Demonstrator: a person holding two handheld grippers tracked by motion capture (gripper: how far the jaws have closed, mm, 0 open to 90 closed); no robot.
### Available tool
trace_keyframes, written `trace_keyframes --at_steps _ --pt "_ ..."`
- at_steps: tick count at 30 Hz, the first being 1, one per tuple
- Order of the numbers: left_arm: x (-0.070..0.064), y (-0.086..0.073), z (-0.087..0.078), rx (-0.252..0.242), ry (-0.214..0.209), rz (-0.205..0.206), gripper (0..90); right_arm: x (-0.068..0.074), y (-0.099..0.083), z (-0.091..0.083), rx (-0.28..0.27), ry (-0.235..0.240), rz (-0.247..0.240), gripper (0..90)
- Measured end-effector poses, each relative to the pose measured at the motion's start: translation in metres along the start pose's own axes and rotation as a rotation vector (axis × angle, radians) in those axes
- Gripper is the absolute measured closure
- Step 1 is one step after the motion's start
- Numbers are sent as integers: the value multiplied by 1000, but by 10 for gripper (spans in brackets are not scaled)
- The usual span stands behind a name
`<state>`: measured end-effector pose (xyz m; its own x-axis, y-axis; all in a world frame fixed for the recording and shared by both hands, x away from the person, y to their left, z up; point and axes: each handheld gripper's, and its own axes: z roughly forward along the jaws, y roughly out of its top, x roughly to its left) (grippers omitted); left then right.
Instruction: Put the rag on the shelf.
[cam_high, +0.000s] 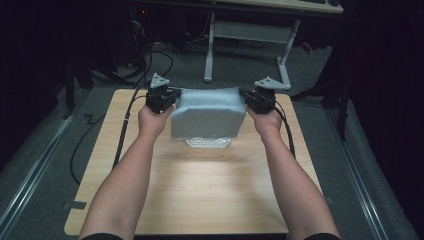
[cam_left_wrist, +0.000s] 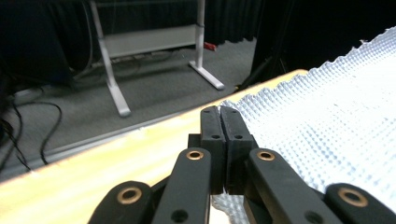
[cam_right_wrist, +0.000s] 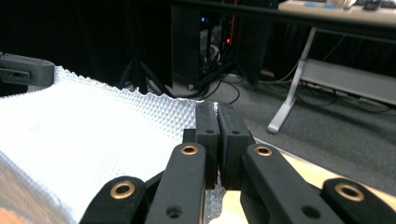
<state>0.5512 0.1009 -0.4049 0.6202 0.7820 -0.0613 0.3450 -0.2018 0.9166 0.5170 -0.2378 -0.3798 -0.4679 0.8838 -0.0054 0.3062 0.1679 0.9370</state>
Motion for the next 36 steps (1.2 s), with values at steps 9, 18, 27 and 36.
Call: trace_keyframes --at_steps 9,18,27,36 --pt "-1 -29 5 47 -32 -38 899 0 -29 8 48 19 38 887" --pt "-7 -55 8 68 -63 -79 899 3 -57 10 77 41 80 886" --pt "-10 -71 12 99 -73 -90 898 4 -75 13 107 44 93 884" --pt "-9 -76 8 81 -67 -104 893 8 -80 18 119 51 90 872"
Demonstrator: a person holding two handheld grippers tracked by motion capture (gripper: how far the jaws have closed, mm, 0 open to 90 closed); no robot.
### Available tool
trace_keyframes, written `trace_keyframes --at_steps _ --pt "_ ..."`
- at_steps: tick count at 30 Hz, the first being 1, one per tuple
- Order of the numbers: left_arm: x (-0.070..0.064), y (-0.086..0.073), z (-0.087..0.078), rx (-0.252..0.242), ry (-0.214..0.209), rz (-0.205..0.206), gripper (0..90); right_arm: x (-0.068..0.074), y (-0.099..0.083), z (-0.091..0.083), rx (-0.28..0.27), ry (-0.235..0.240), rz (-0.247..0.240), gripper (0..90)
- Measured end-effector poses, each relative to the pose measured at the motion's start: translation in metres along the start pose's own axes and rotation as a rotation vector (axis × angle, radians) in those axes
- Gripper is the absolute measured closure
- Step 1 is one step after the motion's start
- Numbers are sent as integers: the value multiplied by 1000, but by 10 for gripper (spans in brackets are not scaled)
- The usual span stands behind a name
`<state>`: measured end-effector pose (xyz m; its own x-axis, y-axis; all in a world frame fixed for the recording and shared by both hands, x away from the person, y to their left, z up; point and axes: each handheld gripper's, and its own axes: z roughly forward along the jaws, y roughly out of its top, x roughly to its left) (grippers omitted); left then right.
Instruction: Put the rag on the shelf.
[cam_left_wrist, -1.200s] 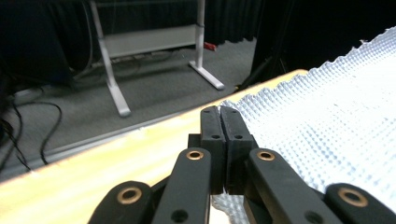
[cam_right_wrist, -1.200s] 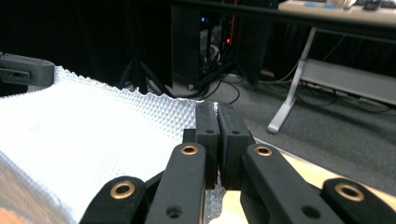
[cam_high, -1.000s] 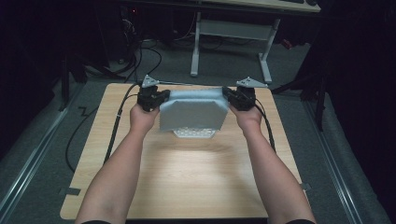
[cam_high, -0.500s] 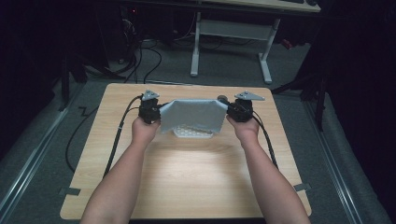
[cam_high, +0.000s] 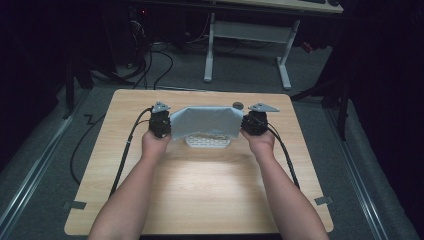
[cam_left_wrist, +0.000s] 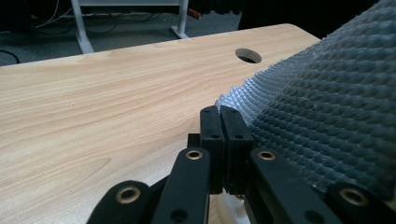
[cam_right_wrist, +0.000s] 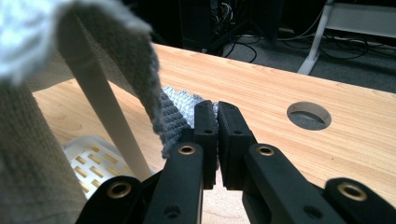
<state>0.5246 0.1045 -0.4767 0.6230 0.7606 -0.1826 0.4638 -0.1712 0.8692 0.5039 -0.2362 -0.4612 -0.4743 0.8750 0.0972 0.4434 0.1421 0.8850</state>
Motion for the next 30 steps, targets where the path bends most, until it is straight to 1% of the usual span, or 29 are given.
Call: trace_keyframes --at_steps 3,5,6,7,8,9,10,11,12,13,14,15,18,20,21,25,26,29,30 --pt "0 0 -1 -7 2 -4 892 1 0 1 2 -1 0 867" --pt "1 0 -2 -4 4 -2 885 1 0 1 3 -2 -3 846" --pt "1 1 -4 -8 11 -1 832 2 0 1 6 -1 1 814" --pt "2 1 -5 -6 20 3 798 1 0 0 3 0 -2 795" --pt "2 2 -7 -5 38 6 781 1 1 0 4 -2 -1 771" --pt "2 2 -7 -5 38 6 757 1 1 0 4 -2 -1 771" --pt "4 5 -11 -13 49 0 724 0 4 -2 -2 -14 -3 735" --pt "4 5 -11 -13 49 0 687 0 4 -2 -2 -14 -3 735" --pt "5 6 -14 -21 59 -2 658 -1 7 -5 -11 -22 -4 700" --pt "8 9 -19 -40 70 -13 643 -2 8 -7 -16 -28 1 690" --pt "8 9 -19 -40 70 -13 627 -2 8 -7 -16 -28 1 690" --pt "9 10 -22 -47 75 -16 627 -2 9 -8 -20 -30 7 679" --pt "13 12 -30 -52 91 -25 606 -3 15 -12 -25 -46 -5 647" --pt "15 13 -37 -55 105 -17 586 -4 19 -17 -41 -64 -16 610" --pt "15 13 -37 -55 105 -17 583 -4 19 -17 -41 -64 -16 610" --pt "19 13 -48 -75 117 -26 575 -8 22 -25 -50 -85 -22 581" --pt "21 12 -53 -77 123 -28 571 -9 23 -29 -49 -94 -31 571" --pt "23 10 -57 -78 131 -26 566 -11 22 -33 -49 -102 -39 562" --pt "25 7 -62 -78 142 -26 558 -13 20 -37 -47 -109 -42 555"
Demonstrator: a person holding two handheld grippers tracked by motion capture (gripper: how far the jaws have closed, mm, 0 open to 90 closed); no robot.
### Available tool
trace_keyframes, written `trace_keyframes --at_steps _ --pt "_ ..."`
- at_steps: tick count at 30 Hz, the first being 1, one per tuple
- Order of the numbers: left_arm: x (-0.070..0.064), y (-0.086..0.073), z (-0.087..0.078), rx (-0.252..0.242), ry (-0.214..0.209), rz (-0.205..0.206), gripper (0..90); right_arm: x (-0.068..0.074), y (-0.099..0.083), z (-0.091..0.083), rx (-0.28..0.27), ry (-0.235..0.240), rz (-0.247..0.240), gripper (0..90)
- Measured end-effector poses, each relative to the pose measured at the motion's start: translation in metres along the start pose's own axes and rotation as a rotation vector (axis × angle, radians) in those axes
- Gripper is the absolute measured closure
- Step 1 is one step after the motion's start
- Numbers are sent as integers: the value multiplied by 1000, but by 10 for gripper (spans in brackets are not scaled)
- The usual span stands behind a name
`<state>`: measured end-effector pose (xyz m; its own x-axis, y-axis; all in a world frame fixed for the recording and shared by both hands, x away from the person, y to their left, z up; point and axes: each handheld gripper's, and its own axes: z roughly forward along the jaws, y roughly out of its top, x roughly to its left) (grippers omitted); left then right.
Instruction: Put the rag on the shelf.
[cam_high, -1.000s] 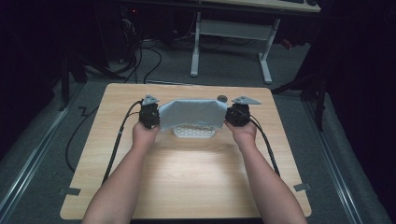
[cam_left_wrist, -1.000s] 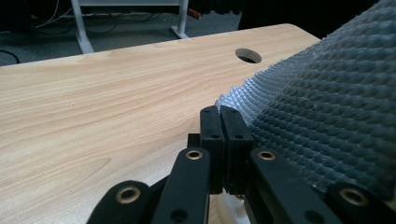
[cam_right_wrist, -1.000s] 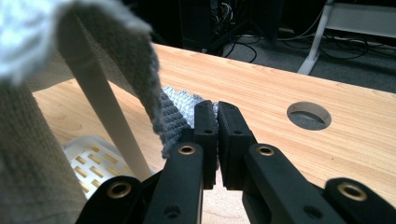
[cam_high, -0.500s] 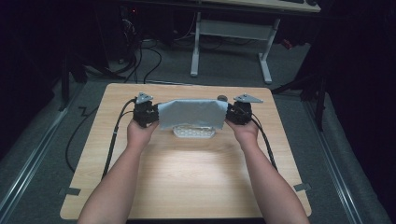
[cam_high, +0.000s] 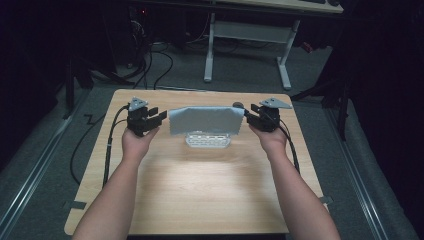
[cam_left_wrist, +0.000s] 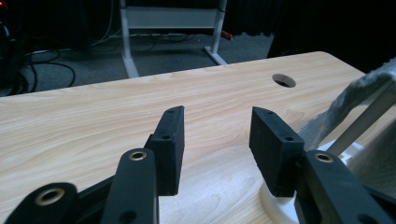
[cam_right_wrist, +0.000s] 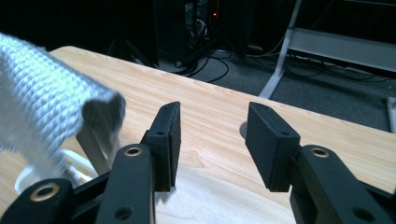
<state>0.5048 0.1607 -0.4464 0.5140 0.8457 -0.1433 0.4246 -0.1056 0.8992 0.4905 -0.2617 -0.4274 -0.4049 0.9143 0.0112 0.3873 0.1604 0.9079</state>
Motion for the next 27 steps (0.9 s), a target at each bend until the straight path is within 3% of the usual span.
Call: trace_keyframes --at_steps 12,14,17,19,24,27 --pt "11 -18 -31 -3 29 -18 538 -3 -12 -25 12 -24 -30 561" --pt "11 -24 -40 -5 41 -2 527 -2 -17 -35 -6 -29 -37 560" --pt "11 -27 -46 -1 41 -5 521 -1 -19 -41 5 -28 -43 548" --pt "10 -30 -52 -7 32 -12 514 0 -22 -48 -17 -35 -52 550" --pt "2 -38 -68 1 35 -2 489 5 -26 -64 2 -28 -63 502" --pt "-4 -44 -78 -3 35 -24 462 9 -29 -75 -25 -26 -81 498"
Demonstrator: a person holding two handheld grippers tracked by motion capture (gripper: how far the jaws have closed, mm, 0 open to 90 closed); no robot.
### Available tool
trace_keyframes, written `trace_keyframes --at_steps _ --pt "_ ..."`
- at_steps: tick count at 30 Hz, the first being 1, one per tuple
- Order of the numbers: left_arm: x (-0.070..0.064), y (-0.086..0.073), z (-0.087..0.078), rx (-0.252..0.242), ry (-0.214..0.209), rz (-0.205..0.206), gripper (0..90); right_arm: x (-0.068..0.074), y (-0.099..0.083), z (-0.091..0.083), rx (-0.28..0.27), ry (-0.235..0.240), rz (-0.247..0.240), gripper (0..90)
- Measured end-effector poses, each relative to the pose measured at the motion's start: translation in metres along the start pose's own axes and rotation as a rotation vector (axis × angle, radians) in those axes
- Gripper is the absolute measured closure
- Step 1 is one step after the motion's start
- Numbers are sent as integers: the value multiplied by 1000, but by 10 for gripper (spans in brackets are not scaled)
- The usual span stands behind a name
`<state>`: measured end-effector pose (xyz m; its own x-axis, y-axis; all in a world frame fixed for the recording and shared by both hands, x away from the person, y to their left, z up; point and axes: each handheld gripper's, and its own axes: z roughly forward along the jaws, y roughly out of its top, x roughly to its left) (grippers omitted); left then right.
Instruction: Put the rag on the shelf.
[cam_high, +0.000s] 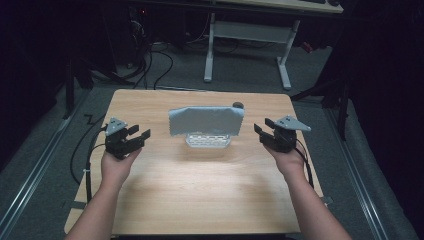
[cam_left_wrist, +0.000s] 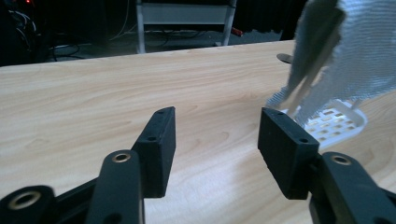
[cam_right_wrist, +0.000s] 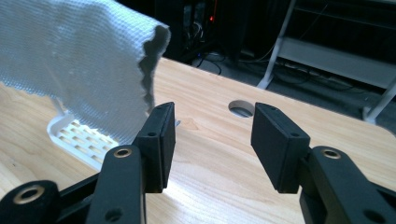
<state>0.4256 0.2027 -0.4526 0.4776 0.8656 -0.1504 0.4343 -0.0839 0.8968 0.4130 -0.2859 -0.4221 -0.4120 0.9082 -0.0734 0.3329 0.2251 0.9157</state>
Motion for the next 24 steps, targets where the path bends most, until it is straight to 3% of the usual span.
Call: trace_keyframes --at_steps 2,4,6,9,10,12,13,17,19,20,22,23,24 --pt "-4 -4 -6 -4 1 -10 441 3 -1 -6 10 7 1 487" --pt "-7 -8 -12 -8 -3 -14 438 6 -5 -13 -17 0 -10 489" --pt "-9 -12 -18 -17 -8 -20 436 9 -7 -17 2 7 -13 477" --pt "-14 -19 -24 -7 -11 -15 436 14 -10 -25 17 5 -33 473" --pt "-16 -23 -25 -2 -16 -16 436 18 -14 -31 -1 9 -40 471" --pt "-23 -32 -26 19 -39 -28 426 20 -15 -33 17 13 -42 463" --pt "-32 -43 -25 41 -56 -25 425 26 -21 -38 16 24 -46 463" --pt "-46 -56 -23 71 -88 -31 421 37 -35 -46 46 49 -43 460" --pt "-63 -66 -17 109 -118 -18 417 43 -43 -47 58 62 -37 458" --pt "-63 -66 -17 109 -118 -18 416 43 -43 -47 58 62 -37 458" --pt "-75 -72 -11 143 -144 2 414 50 -52 -48 77 71 -36 456" --pt "-88 -77 -5 180 -158 39 405 57 -61 -47 99 77 -51 452" --pt "-94 -80 -4 187 -168 48 403 60 -66 -47 110 83 -52 448"
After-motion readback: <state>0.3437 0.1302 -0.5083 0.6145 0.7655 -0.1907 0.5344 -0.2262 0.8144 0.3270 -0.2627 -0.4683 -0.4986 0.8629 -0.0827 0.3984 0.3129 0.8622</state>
